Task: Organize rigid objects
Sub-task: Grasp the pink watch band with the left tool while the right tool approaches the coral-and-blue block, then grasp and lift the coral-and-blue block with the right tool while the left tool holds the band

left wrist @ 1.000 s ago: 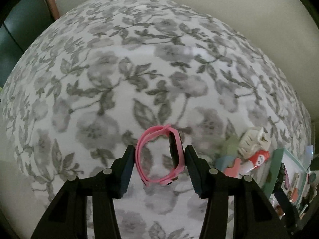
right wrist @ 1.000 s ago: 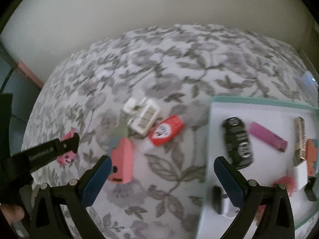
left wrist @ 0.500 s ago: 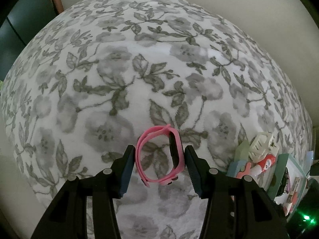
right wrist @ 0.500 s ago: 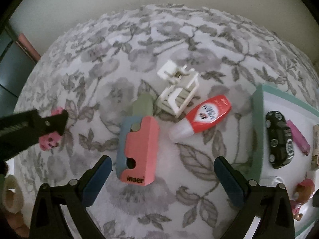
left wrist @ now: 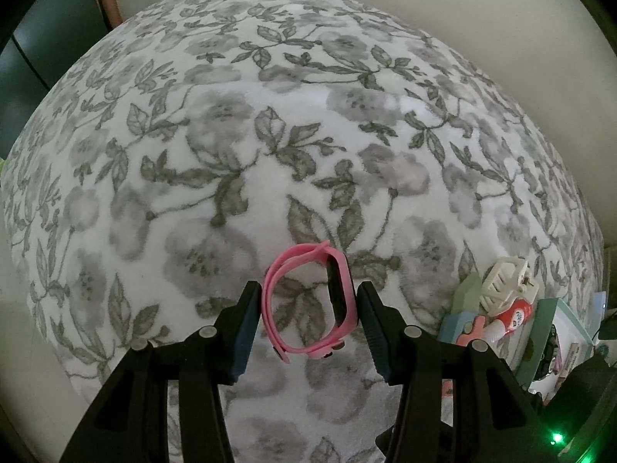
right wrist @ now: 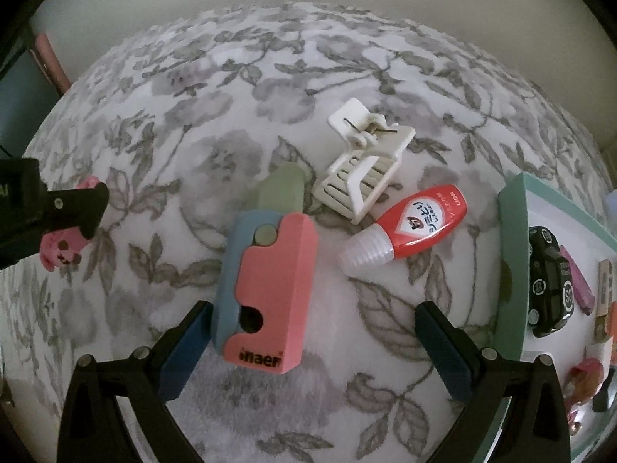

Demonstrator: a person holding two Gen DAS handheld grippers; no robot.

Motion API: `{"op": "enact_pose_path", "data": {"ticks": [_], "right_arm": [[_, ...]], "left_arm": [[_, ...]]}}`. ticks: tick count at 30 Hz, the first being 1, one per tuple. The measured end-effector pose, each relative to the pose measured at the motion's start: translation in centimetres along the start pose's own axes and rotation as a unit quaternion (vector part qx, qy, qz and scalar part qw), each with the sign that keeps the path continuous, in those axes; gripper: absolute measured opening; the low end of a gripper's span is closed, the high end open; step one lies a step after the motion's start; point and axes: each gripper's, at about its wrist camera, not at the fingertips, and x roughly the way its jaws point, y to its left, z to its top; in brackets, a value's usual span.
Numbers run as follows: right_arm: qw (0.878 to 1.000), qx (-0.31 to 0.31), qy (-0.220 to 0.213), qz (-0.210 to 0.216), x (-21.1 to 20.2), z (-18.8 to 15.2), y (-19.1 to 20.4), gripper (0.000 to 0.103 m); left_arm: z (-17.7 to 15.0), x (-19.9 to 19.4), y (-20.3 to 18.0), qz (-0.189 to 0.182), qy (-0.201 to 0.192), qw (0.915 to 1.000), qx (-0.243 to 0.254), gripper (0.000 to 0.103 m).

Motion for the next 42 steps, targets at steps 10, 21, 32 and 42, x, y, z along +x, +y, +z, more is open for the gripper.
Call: {"op": "enact_pose_path", "data": {"ticks": [10, 21, 32, 42], "right_arm": [[1.0, -0.01, -0.005, 0.002, -1.1, 0.1, -0.1, 0.091], [0.999, -0.038, -0.016, 0.032, -2.4, 0.7, 1.4, 0.046], [0.997, -0.006, -0.037, 0.062, -4.2, 1.2, -0.5, 0.046], [0.994, 0.031, -0.072, 0.077, -7.5, 1.8, -3.5, 0.039]], "left_arm": [[0.0, 0.1, 0.0, 0.003, 0.0, 1.0, 0.004, 0.053], [0.1, 0.2, -0.1, 0.0, 0.003, 0.9999, 0.011, 0.053], [0.5, -2.1, -0.9, -0.005, -0.029, 0.9991, 0.031, 0.053], [0.1, -5.1, -3.3, -0.012, -0.068, 0.9956, 0.062, 0.053]]}}
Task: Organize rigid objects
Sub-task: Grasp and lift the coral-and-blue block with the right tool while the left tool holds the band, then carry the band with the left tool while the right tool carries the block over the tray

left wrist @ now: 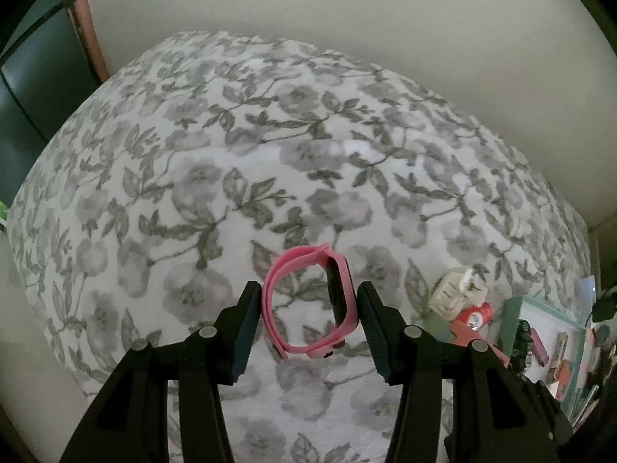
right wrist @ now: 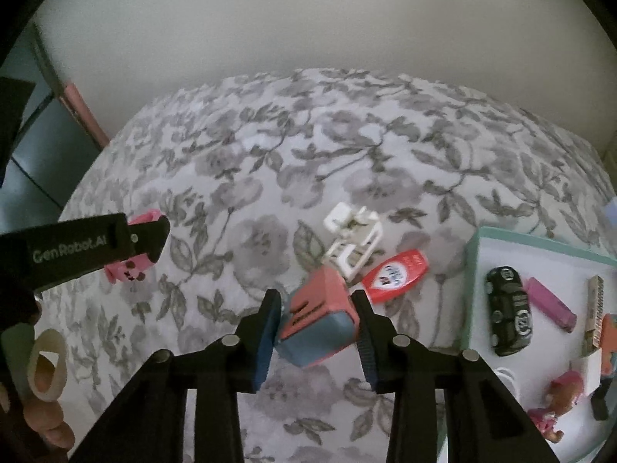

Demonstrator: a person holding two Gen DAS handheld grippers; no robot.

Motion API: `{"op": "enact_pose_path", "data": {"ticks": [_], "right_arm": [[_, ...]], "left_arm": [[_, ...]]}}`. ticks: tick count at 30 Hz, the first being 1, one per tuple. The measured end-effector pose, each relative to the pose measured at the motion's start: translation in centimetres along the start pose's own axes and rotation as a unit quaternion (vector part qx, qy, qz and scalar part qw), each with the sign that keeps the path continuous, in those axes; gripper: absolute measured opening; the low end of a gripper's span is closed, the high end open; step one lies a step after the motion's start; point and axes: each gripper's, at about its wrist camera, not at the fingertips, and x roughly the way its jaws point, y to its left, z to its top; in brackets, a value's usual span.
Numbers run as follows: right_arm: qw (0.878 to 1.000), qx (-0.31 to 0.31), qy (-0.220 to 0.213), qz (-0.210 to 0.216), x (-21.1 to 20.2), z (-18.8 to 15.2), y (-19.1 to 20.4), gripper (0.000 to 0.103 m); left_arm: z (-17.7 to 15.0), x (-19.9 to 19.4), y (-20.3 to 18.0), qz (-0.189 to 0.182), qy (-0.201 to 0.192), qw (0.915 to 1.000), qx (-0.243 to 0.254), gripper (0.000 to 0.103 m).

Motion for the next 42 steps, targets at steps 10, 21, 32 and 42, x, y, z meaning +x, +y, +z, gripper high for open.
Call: {"op": "enact_pose_path", "data": {"ticks": [10, 21, 32, 42], "right_arm": [[0.999, 0.028, -0.009, 0.013, -1.4, 0.2, -2.4, 0.038], [0.997, 0.065, -0.035, 0.027, -3.8, 0.8, -5.0, 0.036], [0.991, 0.121, -0.045, 0.033, -5.4, 0.6, -9.0, 0.023], [0.982, 0.165, -0.086, 0.029, -8.6, 0.8, -12.8, 0.023]], "left_arm": [[-0.4, -0.7, -2.8, -0.003, -0.007, 0.9996, 0.025, 0.053], [-1.0, -2.1, -5.7, -0.015, -0.019, 0.9986, 0.048, 0.053], [-1.8, -3.0, -8.3, -0.018, -0.025, 0.9966, 0.076, 0.053], [-2.9, -3.7, -11.5, -0.032, -0.029, 0.9931, 0.109, 0.053]]}}
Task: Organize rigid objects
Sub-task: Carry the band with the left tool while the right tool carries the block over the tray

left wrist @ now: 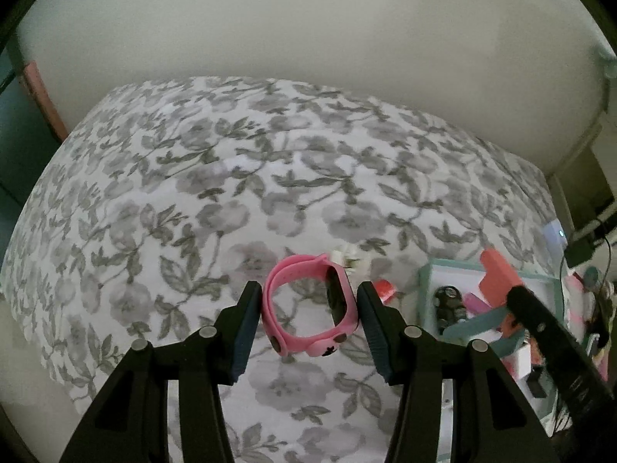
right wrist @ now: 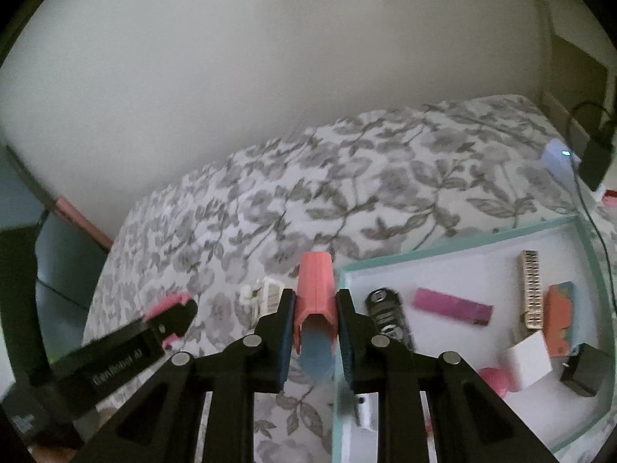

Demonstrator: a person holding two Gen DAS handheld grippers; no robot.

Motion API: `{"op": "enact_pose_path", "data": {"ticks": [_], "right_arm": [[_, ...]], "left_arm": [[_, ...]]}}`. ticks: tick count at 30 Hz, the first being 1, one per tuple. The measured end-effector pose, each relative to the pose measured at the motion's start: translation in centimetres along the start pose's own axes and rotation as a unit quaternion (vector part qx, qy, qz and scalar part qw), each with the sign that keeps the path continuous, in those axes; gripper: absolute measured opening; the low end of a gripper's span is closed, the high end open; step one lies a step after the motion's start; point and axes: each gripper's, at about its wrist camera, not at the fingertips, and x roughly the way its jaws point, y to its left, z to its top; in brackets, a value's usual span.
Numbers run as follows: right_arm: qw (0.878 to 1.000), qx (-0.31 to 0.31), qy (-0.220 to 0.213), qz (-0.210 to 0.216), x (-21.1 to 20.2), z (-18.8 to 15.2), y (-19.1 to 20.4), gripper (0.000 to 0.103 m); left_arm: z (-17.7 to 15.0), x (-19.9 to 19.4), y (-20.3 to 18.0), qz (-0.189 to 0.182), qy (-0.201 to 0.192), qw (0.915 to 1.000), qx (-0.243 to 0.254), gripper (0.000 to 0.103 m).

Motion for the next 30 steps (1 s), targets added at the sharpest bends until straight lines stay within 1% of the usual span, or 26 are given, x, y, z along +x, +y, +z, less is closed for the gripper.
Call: {"op": "enact_pose_path", "data": {"ticks": [6, 9, 14, 19, 22, 26, 30], "right_arm": [[0.998, 0.042, -0.036, -0.009, -3.1, 1.2, -3.6, 0.023], [0.997, 0.059, -0.052, -0.021, -4.4, 1.5, -5.6, 0.023], [0.993, 0.085, -0.063, -0.061, -5.5, 1.6, -9.1, 0.023], [0.989, 0.097, -0.062, -0.094, -5.8, 1.5, -11.4, 0.023], [0.988, 0.087, -0.057, -0.112, -5.7, 1.4, -11.7, 0.023], [0.989, 0.07, -0.035, -0.128, -4.5, 1.1, -11.7, 0.023], [0.989, 0.066, -0.003, -0.129, -2.6, 0.3, -12.0, 0.023]], "left_arm": [[-0.5, -0.6, -3.5, -0.015, -0.006, 0.9993, 0.034, 0.053], [-0.9, -0.9, -5.6, -0.021, -0.011, 0.998, 0.058, 0.053], [-2.0, -0.7, -9.1, -0.032, -0.011, 0.9941, 0.103, 0.053], [-3.2, 0.1, -12.2, -0.047, 0.005, 0.9892, 0.138, 0.053], [-4.0, 0.9, -13.5, -0.055, 0.017, 0.9869, 0.151, 0.053], [-4.8, 2.1, -14.6, -0.053, 0.034, 0.9843, 0.165, 0.053], [-5.4, 3.4, -15.0, -0.045, 0.049, 0.9825, 0.174, 0.053]]}}
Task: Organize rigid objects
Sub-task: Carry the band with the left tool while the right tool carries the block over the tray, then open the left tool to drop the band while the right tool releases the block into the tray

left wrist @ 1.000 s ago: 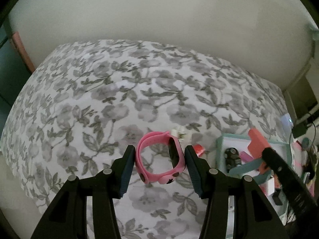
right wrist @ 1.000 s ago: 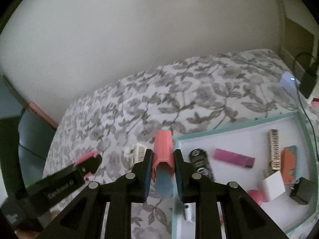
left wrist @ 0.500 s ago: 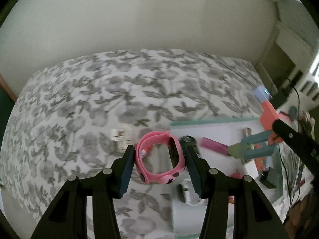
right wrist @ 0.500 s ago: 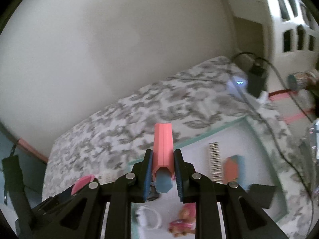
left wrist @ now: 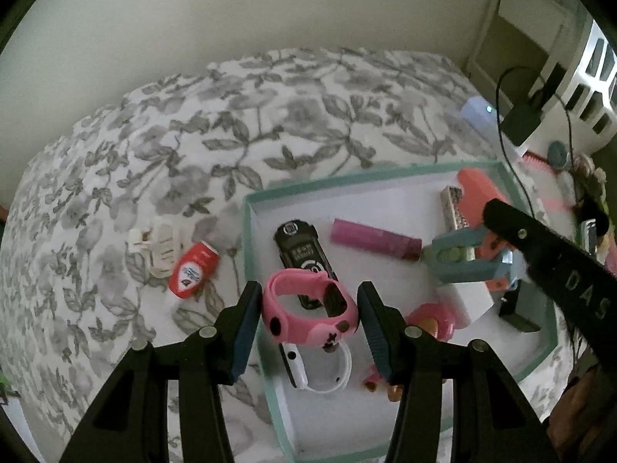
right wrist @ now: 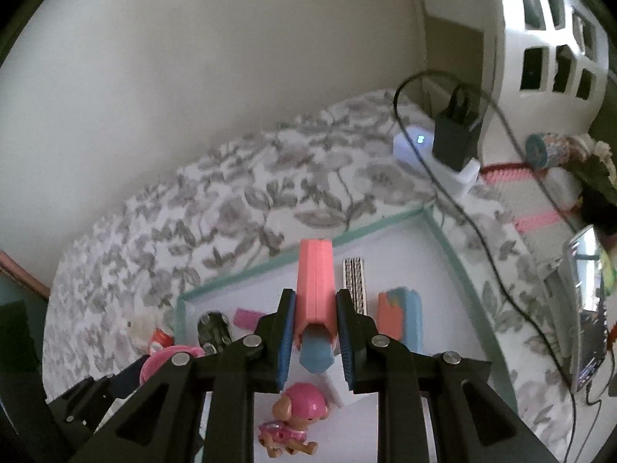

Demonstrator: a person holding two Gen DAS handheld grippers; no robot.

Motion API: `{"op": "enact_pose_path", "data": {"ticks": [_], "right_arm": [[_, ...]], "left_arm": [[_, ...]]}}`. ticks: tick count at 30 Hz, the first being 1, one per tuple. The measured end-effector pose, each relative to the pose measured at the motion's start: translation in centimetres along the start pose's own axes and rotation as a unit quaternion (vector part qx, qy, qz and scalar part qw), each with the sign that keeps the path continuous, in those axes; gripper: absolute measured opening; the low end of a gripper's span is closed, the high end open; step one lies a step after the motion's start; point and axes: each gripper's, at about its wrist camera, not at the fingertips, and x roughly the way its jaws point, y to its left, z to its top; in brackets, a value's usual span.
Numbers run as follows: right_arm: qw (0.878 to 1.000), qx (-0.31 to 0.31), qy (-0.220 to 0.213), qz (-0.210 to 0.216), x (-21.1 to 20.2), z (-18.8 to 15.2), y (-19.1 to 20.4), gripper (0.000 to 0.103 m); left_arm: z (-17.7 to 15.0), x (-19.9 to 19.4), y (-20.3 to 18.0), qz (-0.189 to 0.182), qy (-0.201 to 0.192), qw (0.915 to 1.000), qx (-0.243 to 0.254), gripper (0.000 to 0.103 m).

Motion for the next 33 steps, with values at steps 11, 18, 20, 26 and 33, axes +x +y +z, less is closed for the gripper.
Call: {"op": "enact_pose_path", "data": {"ticks": [11, 18, 20, 26, 33], "right_arm": [[0.999, -0.032, 0.034, -0.015, 2.2, -1.2, 0.7, 0.023], [0.998, -0.042, 0.043, -0.021, 2.5, -1.2, 1.0, 0.023], [0.997, -0.043, 0.052, -0.025, 2.7, -1.2, 1.0, 0.024], [0.997, -0.036, 0.066, -0.031, 3.0, -1.3, 0.8, 0.026], [0.997, -0.05, 0.039, -0.043, 1.4, -0.9, 1.5, 0.032]], "left_arm": [[-0.3, 1.9, -0.2, 0.002, 0.023, 0.9997, 0.007, 0.053], [-0.5, 2.4, -0.5, 0.002, 0.029, 0.9994, 0.016, 0.053], [-0.4, 2.3, -0.5, -0.003, 0.029, 0.9995, 0.013, 0.059], [-0.2, 1.7, -0.2, 0.003, 0.024, 0.9996, 0.011, 0.072], [0.2, 0.3, 0.5, 0.005, 0.006, 1.0, 0.003, 0.081]]}}
